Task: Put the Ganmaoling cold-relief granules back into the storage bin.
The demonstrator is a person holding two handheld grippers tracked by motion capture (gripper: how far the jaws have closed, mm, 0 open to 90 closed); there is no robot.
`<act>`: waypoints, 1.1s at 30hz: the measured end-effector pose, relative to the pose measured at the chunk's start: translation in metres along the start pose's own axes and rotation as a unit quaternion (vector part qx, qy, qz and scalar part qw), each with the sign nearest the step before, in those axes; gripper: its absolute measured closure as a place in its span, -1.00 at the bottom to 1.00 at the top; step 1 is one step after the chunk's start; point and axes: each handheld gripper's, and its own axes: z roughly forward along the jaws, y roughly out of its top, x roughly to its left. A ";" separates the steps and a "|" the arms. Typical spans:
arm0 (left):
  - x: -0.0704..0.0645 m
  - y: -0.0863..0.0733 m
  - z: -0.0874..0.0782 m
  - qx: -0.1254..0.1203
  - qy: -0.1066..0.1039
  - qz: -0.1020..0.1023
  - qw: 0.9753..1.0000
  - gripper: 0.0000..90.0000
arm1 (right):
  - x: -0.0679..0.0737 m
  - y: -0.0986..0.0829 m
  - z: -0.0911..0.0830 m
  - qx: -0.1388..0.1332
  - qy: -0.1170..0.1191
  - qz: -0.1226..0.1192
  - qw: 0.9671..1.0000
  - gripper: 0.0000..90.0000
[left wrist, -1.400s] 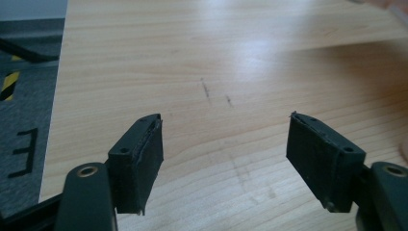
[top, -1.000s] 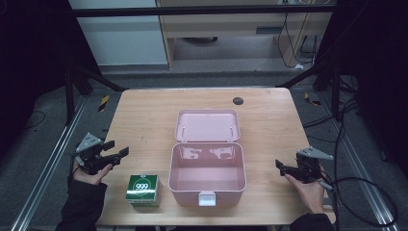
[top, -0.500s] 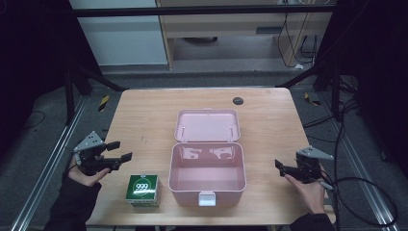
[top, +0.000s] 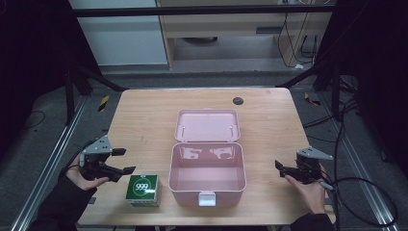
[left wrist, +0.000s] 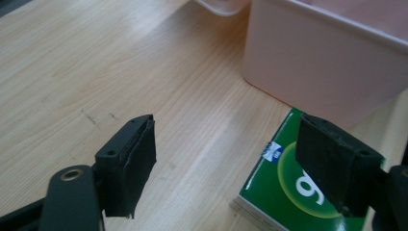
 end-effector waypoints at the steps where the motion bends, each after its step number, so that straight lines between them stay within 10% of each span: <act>1: -0.001 0.001 -0.001 0.002 -0.001 0.004 1.000 -0.53 | 0.000 0.000 0.000 0.000 0.000 -0.001 1.000 -0.79; 21: -0.018 0.012 0.006 0.070 -0.062 0.092 0.991 -0.68 | 0.002 -0.002 0.002 0.012 0.000 -0.006 1.000 -0.84; 33: -0.027 0.008 0.015 0.115 -0.090 0.142 0.979 -0.71 | 0.003 -0.002 0.003 0.019 0.003 -0.011 1.000 -0.87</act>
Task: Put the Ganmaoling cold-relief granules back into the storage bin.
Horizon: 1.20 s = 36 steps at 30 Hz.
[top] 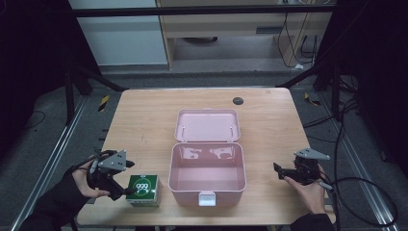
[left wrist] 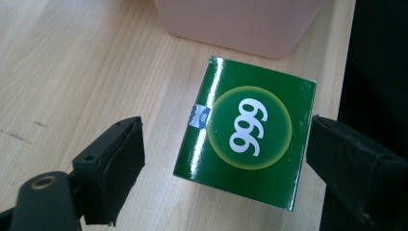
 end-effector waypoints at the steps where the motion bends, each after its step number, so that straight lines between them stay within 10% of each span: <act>1: -0.001 0.001 0.002 0.008 -0.002 0.008 1.000 -0.71 | 0.000 0.000 0.000 0.001 0.000 0.000 1.000 -0.88; 36: -0.003 0.001 0.037 0.057 -0.038 0.054 0.996 -0.86 | 0.003 -0.002 0.005 0.023 -0.002 -0.018 1.000 -0.93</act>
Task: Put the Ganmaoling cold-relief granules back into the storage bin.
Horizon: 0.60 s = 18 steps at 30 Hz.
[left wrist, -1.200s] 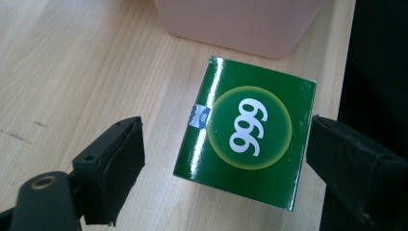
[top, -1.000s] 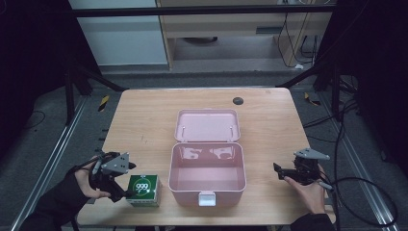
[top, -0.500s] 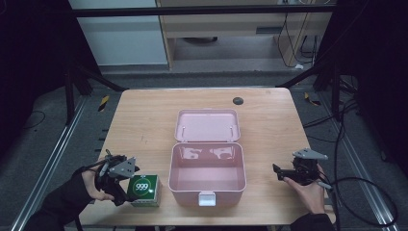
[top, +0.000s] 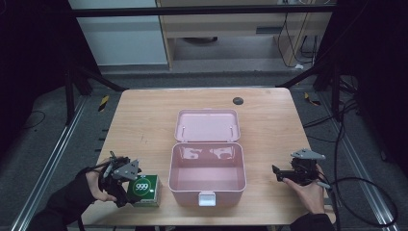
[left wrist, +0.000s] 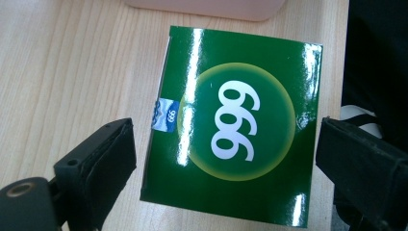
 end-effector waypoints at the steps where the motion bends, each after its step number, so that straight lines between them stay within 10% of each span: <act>1: 0.000 0.000 0.001 0.000 -0.001 0.000 1.000 -0.86 | 0.000 0.000 0.000 0.000 0.001 -0.001 1.000 -0.93; 18: 0.003 -0.003 0.021 0.012 -0.020 -0.001 1.000 -0.84 | 0.000 -0.001 0.002 0.003 -0.002 -0.005 1.000 -0.93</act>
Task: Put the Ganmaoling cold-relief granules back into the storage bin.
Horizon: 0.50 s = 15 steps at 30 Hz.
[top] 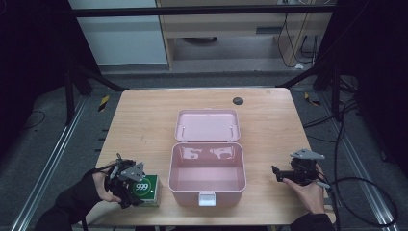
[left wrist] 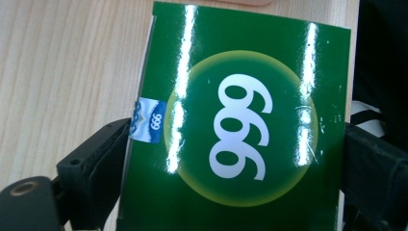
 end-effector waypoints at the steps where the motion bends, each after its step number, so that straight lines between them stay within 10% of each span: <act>1: 0.000 0.000 0.002 0.003 -0.001 0.000 1.000 -0.84 | 0.000 0.000 0.000 0.000 0.000 -0.001 1.000 -0.94; 15: 0.000 0.000 0.001 0.010 -0.005 -0.001 1.000 -0.70 | 0.000 0.000 0.000 0.000 0.002 -0.003 1.000 -0.93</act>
